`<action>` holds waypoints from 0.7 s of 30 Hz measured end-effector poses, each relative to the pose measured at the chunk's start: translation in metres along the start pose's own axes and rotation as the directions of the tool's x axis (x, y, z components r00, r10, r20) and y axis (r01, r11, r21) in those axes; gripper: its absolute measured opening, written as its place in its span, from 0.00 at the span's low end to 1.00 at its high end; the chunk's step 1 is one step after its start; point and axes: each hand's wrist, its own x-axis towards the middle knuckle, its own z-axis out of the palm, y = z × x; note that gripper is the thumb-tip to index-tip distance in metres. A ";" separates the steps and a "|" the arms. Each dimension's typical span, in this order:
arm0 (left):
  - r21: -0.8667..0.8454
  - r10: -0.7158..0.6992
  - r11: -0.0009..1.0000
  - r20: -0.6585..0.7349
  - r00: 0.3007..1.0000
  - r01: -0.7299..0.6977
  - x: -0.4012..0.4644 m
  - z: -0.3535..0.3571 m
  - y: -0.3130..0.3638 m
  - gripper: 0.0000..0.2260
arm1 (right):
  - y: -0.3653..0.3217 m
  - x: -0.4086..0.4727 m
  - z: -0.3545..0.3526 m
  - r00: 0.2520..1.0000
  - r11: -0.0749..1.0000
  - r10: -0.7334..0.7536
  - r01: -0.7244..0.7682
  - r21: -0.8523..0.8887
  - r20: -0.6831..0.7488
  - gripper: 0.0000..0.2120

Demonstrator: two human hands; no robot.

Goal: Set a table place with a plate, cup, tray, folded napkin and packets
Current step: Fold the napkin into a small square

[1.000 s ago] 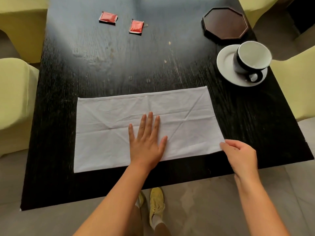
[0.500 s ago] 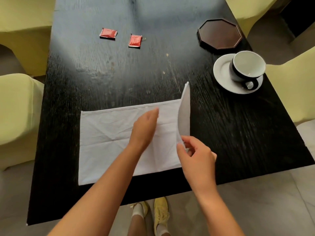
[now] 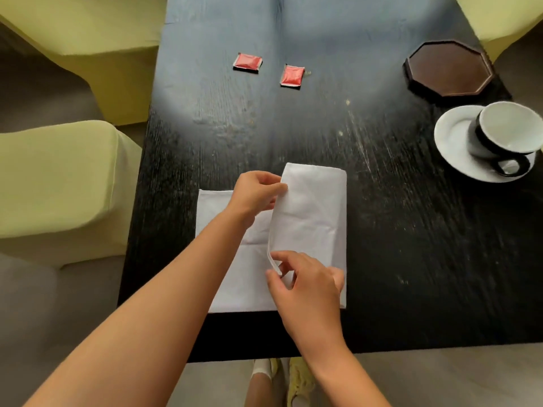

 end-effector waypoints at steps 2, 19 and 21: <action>-0.032 0.008 0.999 -0.076 0.997 -0.010 -0.002 -0.018 -0.013 0.04 | -0.007 0.000 0.014 0.999 0.999 -0.042 0.043 -0.019 0.022 0.09; 0.329 0.166 0.944 -0.389 0.906 -0.032 -0.009 -0.097 -0.076 0.04 | -0.029 -0.008 0.097 0.964 0.973 -0.189 0.210 -0.100 0.186 0.03; 0.362 0.175 0.932 -0.404 0.898 -0.019 -0.009 -0.100 -0.080 0.04 | -0.030 -0.010 0.105 0.965 0.970 -0.172 0.202 -0.139 0.199 0.02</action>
